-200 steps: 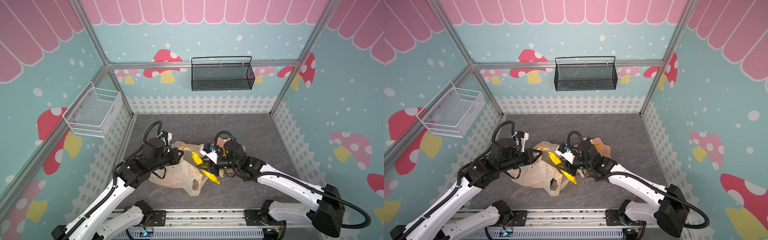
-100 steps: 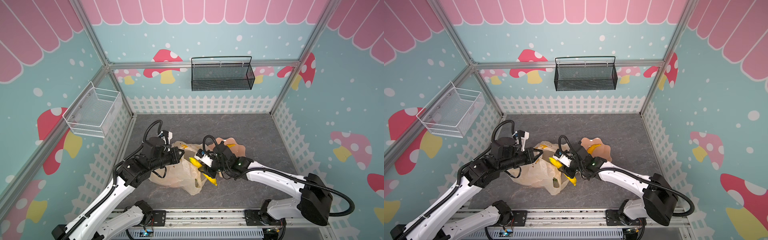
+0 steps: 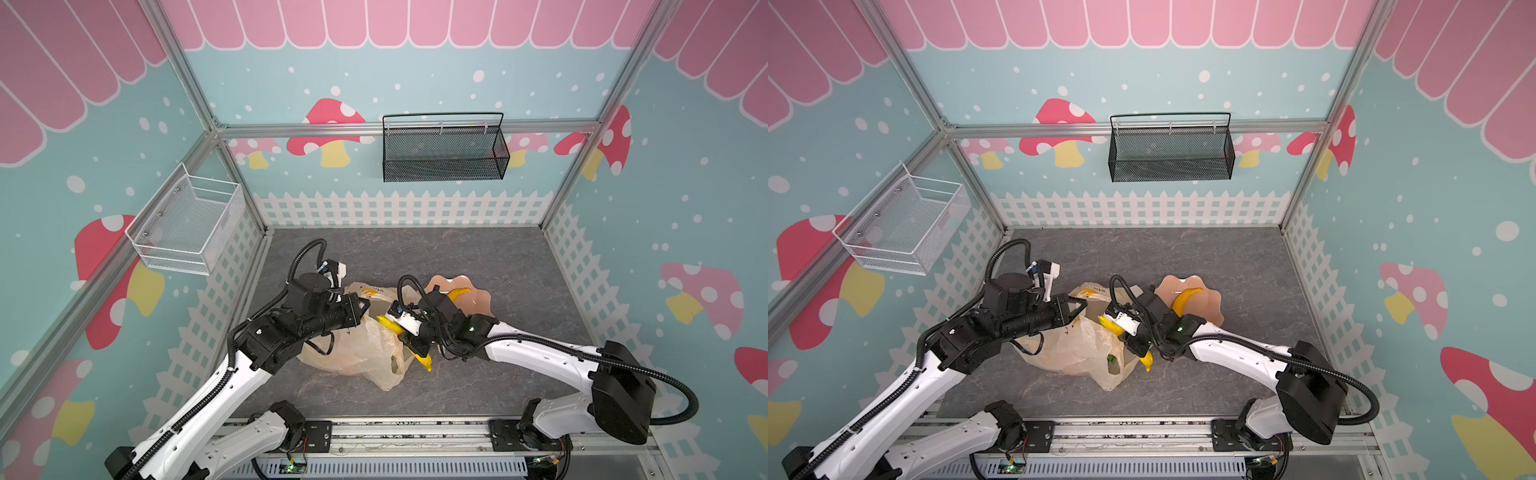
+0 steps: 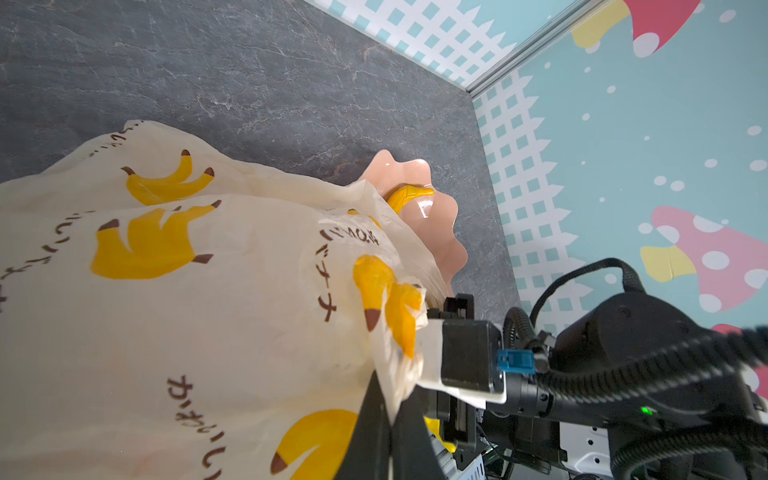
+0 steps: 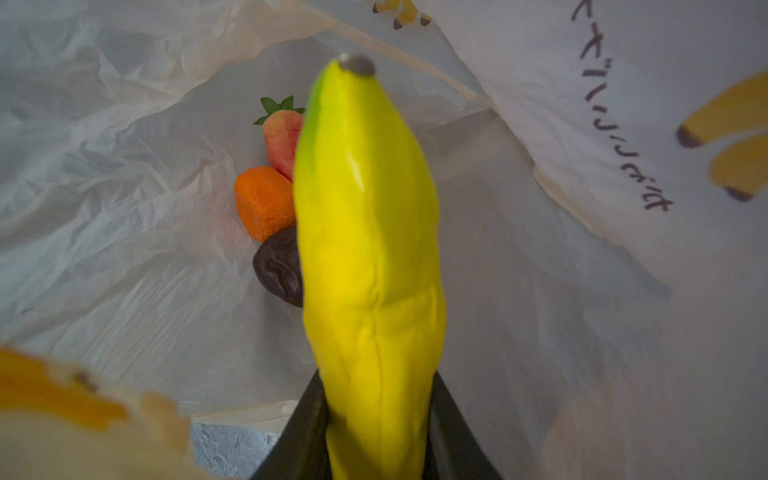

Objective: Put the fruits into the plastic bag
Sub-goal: 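Carry the banana to the bag mouth and lower it in, then lower the banana deeper into the bag and open the right gripper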

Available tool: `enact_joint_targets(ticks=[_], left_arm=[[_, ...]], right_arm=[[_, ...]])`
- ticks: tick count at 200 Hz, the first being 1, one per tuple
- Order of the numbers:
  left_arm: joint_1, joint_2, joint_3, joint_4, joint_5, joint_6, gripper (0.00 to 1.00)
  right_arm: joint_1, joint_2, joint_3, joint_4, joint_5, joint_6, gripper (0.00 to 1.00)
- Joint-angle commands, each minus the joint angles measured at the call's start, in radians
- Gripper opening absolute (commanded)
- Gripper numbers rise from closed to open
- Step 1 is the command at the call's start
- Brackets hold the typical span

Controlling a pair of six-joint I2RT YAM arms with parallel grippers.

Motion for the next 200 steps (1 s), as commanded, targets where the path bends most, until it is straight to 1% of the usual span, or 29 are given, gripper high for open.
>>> enact_joint_targets(ticks=[1, 60, 81, 111, 145, 200], left_arm=[[0.005, 0.007, 0.036, 0.016, 0.001, 0.018, 0.0], [0.005, 0.014, 0.038, 0.026, 0.008, 0.018, 0.0], [0.006, 0.014, 0.037, 0.028, 0.014, 0.02, 0.0], [0.005, 0.01, 0.028, 0.031, 0.019, 0.02, 0.0], [0.006, -0.008, 0.007, 0.03, 0.013, 0.015, 0.0], [0.005, -0.022, -0.013, 0.023, 0.008, 0.012, 0.0]], right_arm=[[0.028, 0.01, 0.022, -0.006, 0.036, -0.024, 0.18], [0.054, 0.074, 0.039, -0.007, 0.056, 0.032, 0.18], [0.053, 0.105, 0.058, -0.014, 0.083, 0.056, 0.17], [0.05, 0.138, 0.074, 0.023, 0.093, 0.083, 0.16], [0.047, 0.209, 0.132, 0.03, 0.113, 0.095, 0.15], [0.046, 0.349, 0.307, 0.014, 0.036, 0.123, 0.16]])
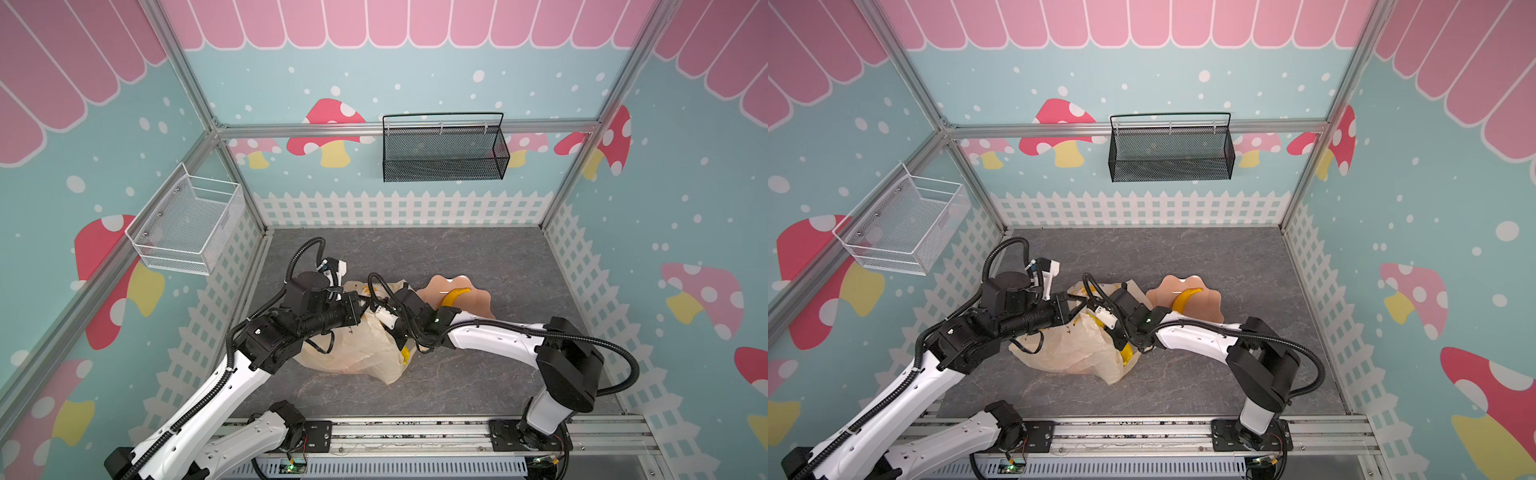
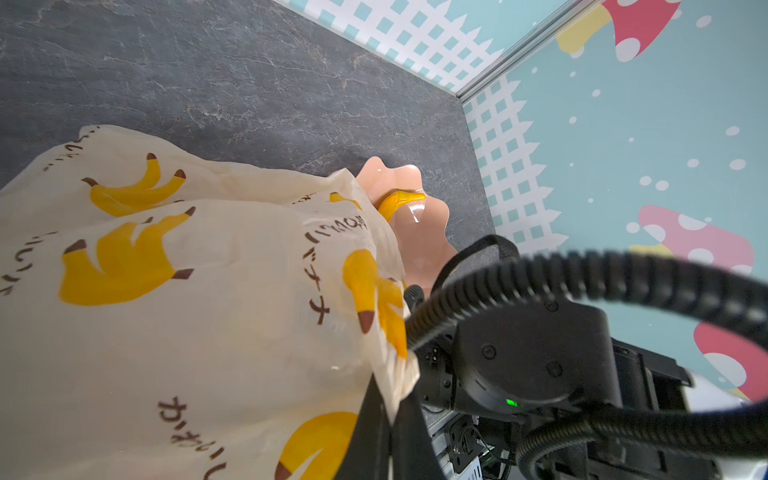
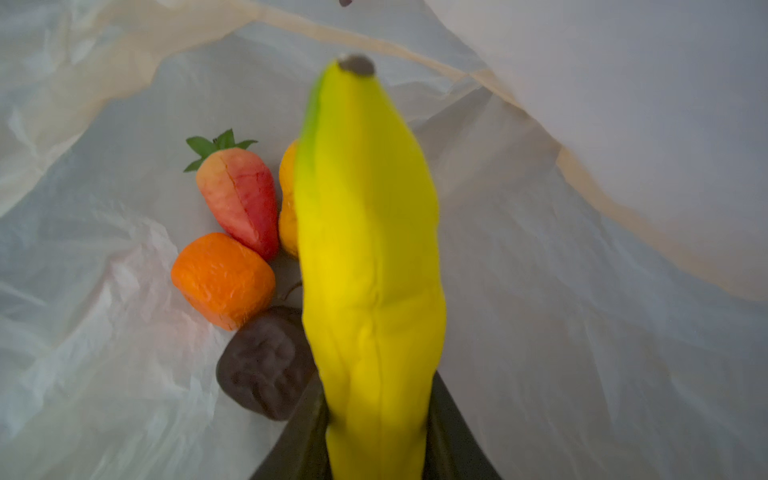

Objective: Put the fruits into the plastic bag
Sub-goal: 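Lower the banana deeper into the bag and open the right gripper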

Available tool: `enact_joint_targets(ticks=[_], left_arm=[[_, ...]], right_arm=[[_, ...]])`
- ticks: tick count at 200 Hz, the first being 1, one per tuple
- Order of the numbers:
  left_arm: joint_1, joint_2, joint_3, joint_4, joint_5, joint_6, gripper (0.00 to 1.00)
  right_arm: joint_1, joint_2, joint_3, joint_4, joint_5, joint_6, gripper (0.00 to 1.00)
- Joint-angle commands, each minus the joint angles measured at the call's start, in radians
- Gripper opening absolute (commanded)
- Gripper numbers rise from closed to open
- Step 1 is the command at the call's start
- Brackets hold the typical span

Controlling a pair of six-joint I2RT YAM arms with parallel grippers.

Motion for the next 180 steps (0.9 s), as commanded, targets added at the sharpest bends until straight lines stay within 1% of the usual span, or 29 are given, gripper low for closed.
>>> enact_joint_targets(ticks=[1, 30, 80, 102, 104, 110, 122, 142, 156, 180], left_arm=[[0.005, -0.019, -0.018, 0.005, -0.001, 0.002, 0.0], [0.004, -0.034, -0.021, -0.018, -0.029, 0.006, 0.0], [0.005, -0.039, -0.021, -0.029, -0.034, 0.008, 0.0], [0.004, -0.039, -0.021, -0.03, -0.038, 0.011, 0.0], [0.005, -0.039, -0.02, -0.03, -0.037, 0.011, 0.0], [0.006, -0.038, -0.021, -0.03, -0.037, 0.011, 0.0], [0.005, -0.035, -0.023, -0.03, -0.035, 0.011, 0.0], [0.005, -0.035, -0.023, -0.031, -0.034, 0.014, 0.0], [0.004, -0.04, -0.023, -0.033, -0.041, 0.013, 0.0], [0.007, -0.048, -0.027, -0.038, -0.048, 0.012, 0.0]], right_arm=[[0.003, 0.049, 0.082, -0.001, -0.045, 0.021, 0.16], [0.002, 0.105, 0.152, -0.01, -0.11, 0.05, 0.17], [0.001, 0.184, 0.213, -0.012, -0.226, 0.114, 0.2], [0.001, 0.186, 0.239, -0.01, -0.266, 0.132, 0.23], [0.001, 0.21, 0.24, -0.01, -0.271, 0.134, 0.24], [0.001, 0.223, 0.248, -0.01, -0.286, 0.136, 0.25], [0.001, 0.234, 0.262, -0.011, -0.32, 0.145, 0.3], [0.001, 0.249, 0.281, -0.029, -0.36, 0.149, 0.46], [0.001, 0.245, 0.286, -0.048, -0.36, 0.137, 0.56], [0.0, 0.21, 0.267, -0.055, -0.346, 0.111, 0.67]])
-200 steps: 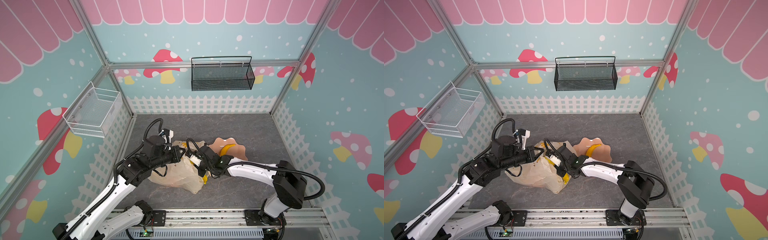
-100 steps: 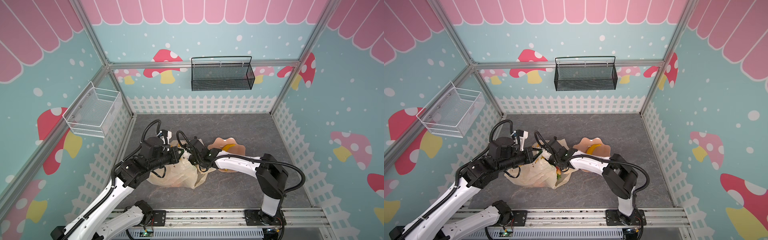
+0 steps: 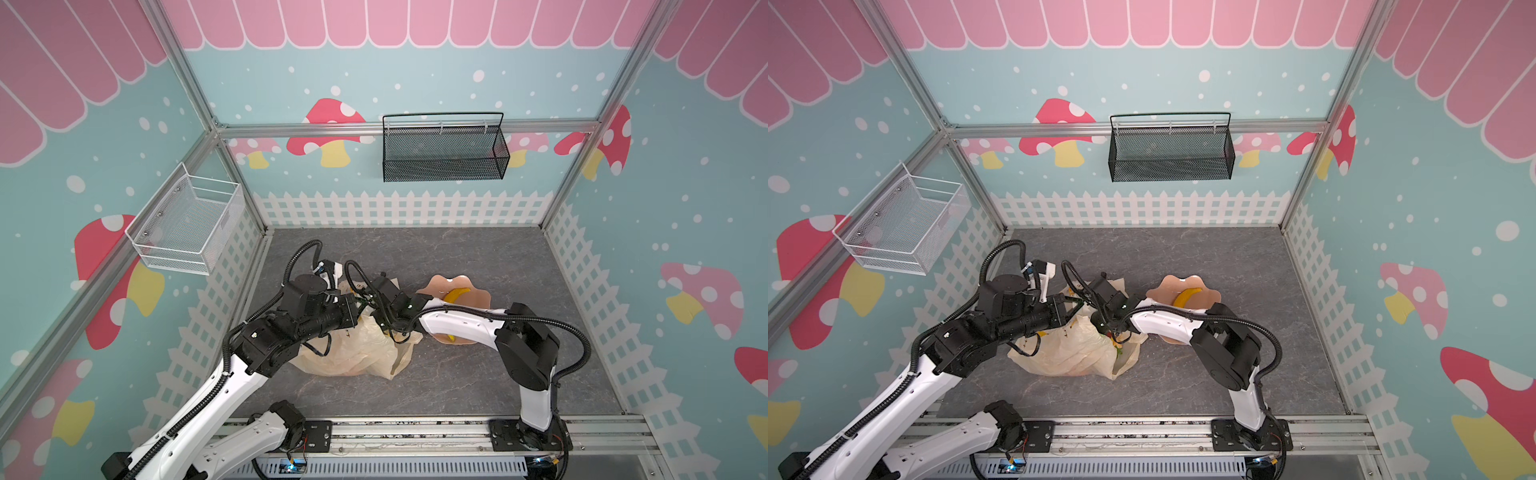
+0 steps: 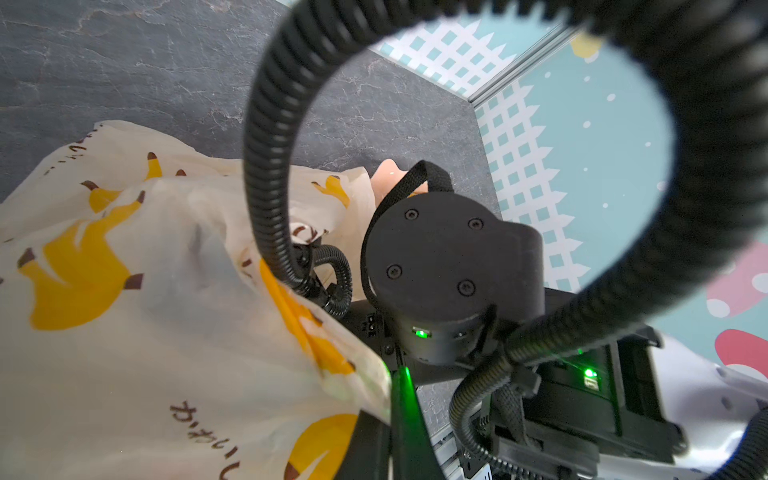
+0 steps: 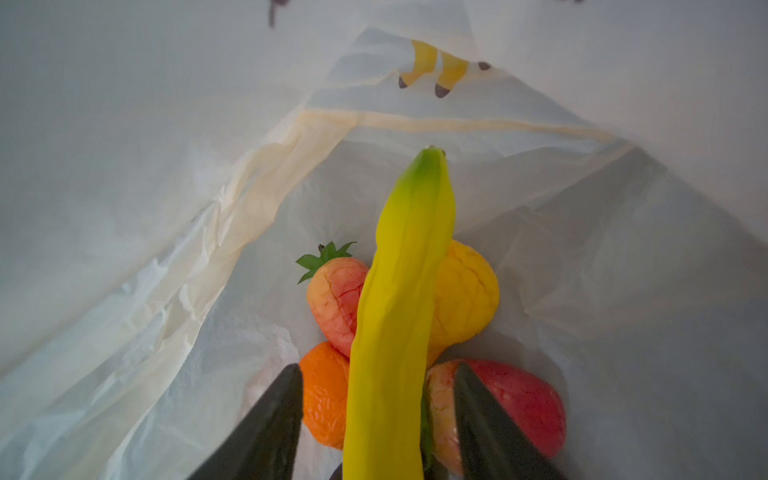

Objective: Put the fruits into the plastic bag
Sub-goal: 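Lower the banana deeper into the bag and open the right gripper, then withdraw the right gripper from the bag back over the bowl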

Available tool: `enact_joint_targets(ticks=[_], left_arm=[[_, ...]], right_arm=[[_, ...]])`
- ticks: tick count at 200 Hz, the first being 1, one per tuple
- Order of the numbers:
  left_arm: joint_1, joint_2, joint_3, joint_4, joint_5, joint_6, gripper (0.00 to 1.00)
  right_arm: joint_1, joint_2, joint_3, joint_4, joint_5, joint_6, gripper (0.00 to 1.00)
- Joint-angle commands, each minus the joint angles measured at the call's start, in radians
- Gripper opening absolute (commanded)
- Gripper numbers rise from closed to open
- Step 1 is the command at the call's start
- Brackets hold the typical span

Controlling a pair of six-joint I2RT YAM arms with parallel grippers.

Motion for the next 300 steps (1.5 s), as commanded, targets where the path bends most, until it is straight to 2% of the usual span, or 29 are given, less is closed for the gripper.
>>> enact_joint_targets(ticks=[1, 22, 59, 63, 77, 109, 195, 300], left_arm=[[0.006, -0.021, -0.015, -0.013, -0.013, 0.007, 0.0], [0.004, -0.026, -0.016, -0.016, -0.018, 0.008, 0.0], [0.004, -0.027, -0.021, -0.02, -0.022, 0.008, 0.0], [0.005, -0.028, -0.02, -0.02, -0.023, 0.008, 0.0], [0.005, -0.03, -0.026, -0.019, -0.026, 0.006, 0.0], [0.004, -0.039, -0.034, -0.023, -0.034, 0.003, 0.0], [0.005, -0.042, -0.029, -0.034, -0.03, 0.013, 0.0], [0.005, -0.03, -0.027, -0.026, -0.015, 0.021, 0.0]], right_arm=[[-0.001, -0.023, 0.003, -0.029, -0.02, -0.028, 0.67], [-0.008, -0.076, -0.013, -0.035, -0.003, -0.043, 0.74], [-0.026, -0.128, -0.021, -0.072, -0.01, -0.063, 0.79], [-0.028, -0.134, -0.026, -0.073, -0.012, -0.063, 0.85], [-0.031, -0.157, -0.039, -0.079, -0.015, -0.068, 0.92], [-0.04, -0.203, -0.076, -0.093, -0.016, -0.071, 0.93], [-0.063, -0.353, -0.151, -0.194, 0.081, -0.092, 0.94], [-0.131, -0.58, -0.24, -0.239, 0.049, -0.077, 0.97]])
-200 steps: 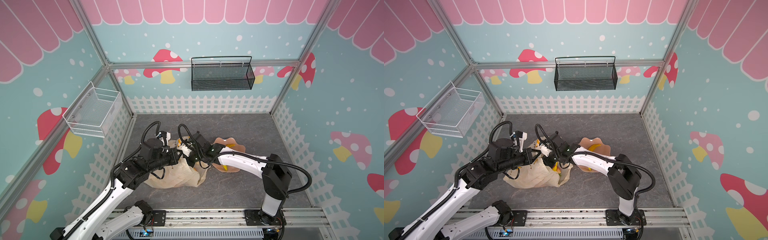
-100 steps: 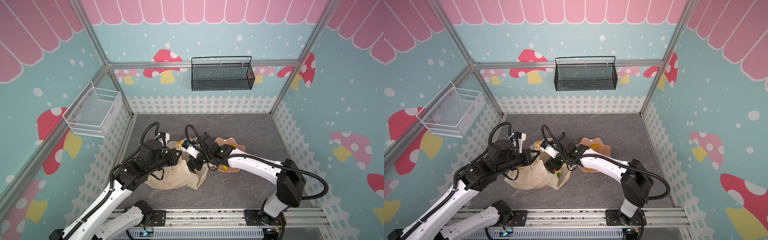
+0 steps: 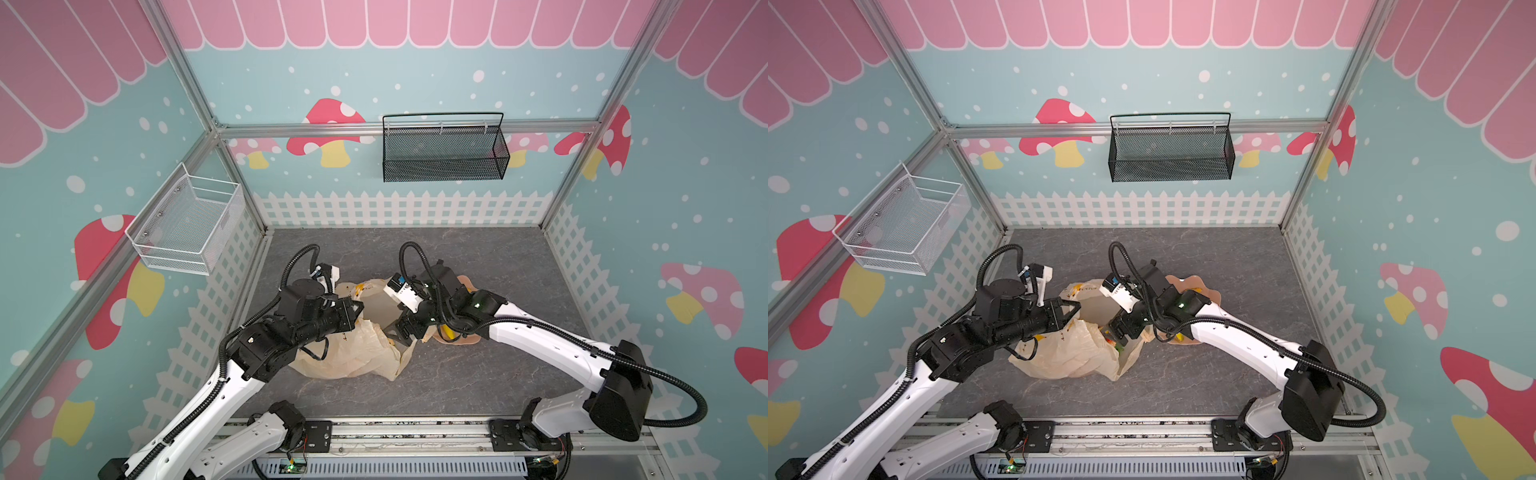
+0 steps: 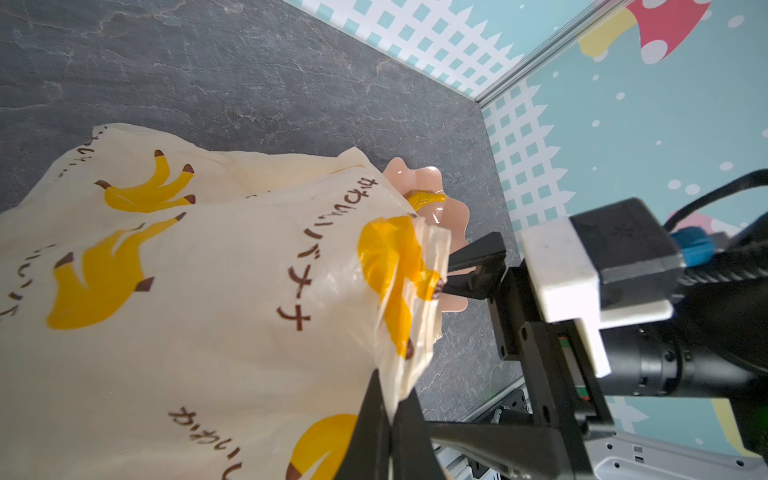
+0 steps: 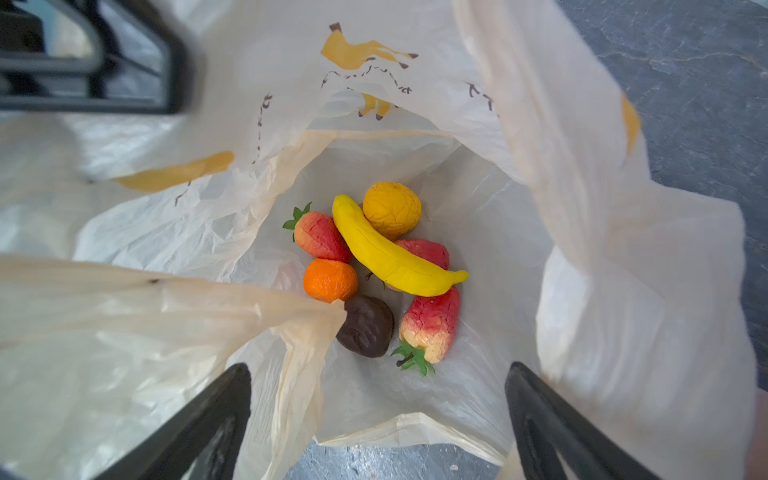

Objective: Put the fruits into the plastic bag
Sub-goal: 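Withdraw the right gripper from the bag back over the bowl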

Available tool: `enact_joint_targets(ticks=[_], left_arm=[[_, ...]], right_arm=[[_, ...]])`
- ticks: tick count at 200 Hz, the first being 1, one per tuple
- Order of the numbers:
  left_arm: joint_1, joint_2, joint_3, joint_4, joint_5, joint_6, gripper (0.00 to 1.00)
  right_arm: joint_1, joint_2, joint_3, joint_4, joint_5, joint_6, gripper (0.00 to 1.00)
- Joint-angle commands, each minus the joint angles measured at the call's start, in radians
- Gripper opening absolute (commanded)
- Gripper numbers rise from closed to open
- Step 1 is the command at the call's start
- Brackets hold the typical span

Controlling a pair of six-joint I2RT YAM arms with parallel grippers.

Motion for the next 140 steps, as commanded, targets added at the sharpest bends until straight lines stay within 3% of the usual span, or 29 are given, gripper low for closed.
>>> enact_joint_targets(ticks=[1, 61, 91, 140], left_arm=[[0.004, 0.001, -0.003, -0.01, 0.007, 0.013, 0.0], [0.004, 0.014, 0.001, -0.003, 0.016, 0.016, 0.0], [0.005, 0.012, 0.0, -0.001, 0.018, 0.016, 0.0], [0.004, 0.003, 0.001, -0.001, 0.012, 0.011, 0.0]], right_arm=[[-0.014, -0.063, -0.017, -0.025, -0.025, -0.001, 0.97], [-0.056, -0.165, -0.016, -0.025, -0.068, 0.036, 0.98], [-0.125, -0.179, 0.009, -0.037, -0.07, 0.099, 0.97], [-0.322, -0.111, 0.016, -0.208, 0.1, 0.248, 0.93]])
